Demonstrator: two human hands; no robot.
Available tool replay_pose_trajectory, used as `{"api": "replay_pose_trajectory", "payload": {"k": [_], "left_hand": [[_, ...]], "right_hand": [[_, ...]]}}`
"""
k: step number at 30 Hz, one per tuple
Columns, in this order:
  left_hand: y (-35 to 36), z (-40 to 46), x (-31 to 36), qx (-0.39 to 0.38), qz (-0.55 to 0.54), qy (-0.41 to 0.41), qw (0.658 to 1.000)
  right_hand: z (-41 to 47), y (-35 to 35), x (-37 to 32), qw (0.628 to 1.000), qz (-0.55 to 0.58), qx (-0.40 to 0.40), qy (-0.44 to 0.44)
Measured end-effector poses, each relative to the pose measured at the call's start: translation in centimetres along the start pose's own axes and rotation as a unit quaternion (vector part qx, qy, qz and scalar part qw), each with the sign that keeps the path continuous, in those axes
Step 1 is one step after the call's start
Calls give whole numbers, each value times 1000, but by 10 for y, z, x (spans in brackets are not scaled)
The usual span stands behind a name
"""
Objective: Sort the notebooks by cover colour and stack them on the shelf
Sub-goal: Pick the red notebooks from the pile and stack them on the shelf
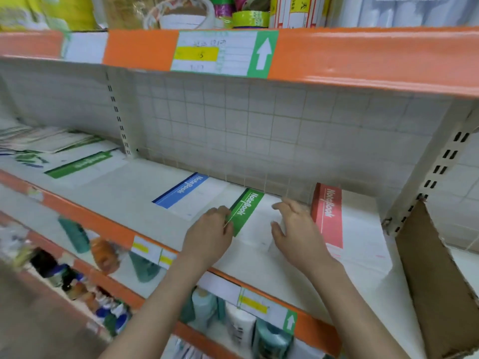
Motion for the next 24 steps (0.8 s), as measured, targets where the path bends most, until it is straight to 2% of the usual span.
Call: {"api": "replay_pose_trajectory", "payload": {"k": [6,12,15,24], "left_hand": [[-38,-40,-38,11,64,-51,997],[-81,-61,-81,47,51,-103,992],[-98,-66,-107,53,85,-113,989],[-162,-65,-228,42,133,-183,973]], "right_hand": [[-13,28,-52,994,63,-53,-65],[-25,61,-112,976,121,-121,-132],[-21,78,-145,967,133,-139,-166],[2,150,-272,944,157,-180,-226]]}}
Point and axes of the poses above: each hand's wrist, its own z-axis towards the middle knuckle, its own y-axis out of the palm, x = y × z, the point moved 4 cm from there along z, towards the middle knuckle, and after that the axes turned 13 degrees about x, right-handed, at the moved point
